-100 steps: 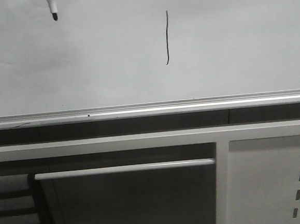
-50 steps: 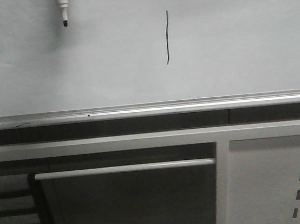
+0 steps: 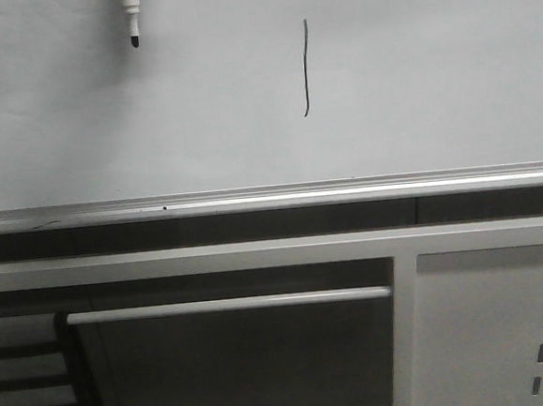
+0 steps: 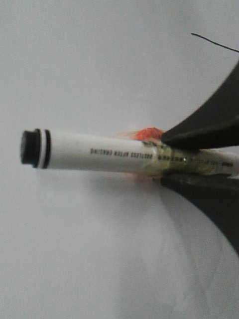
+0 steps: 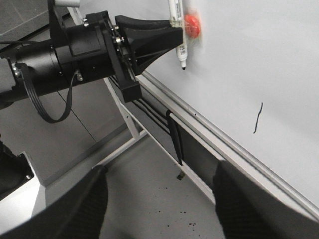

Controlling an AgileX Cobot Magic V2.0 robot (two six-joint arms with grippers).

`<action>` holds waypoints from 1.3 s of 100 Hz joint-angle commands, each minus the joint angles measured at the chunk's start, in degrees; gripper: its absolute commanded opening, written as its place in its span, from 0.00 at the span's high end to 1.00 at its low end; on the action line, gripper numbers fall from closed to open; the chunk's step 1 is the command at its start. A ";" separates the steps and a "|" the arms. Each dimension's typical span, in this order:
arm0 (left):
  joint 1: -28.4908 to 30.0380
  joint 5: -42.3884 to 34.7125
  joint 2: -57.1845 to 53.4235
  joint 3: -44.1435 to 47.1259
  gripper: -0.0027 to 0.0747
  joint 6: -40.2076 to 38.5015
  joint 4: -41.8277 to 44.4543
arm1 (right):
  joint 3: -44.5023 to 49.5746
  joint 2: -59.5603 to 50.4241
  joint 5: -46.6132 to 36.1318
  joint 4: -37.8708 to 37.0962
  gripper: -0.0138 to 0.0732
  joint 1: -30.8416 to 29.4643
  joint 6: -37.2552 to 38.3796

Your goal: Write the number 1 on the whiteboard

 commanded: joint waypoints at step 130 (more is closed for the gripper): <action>1.02 20.07 -35.53 10.95 0.99 12.62 0.59 | 8.11 -15.41 -18.13 -13.33 0.92 -5.38 15.28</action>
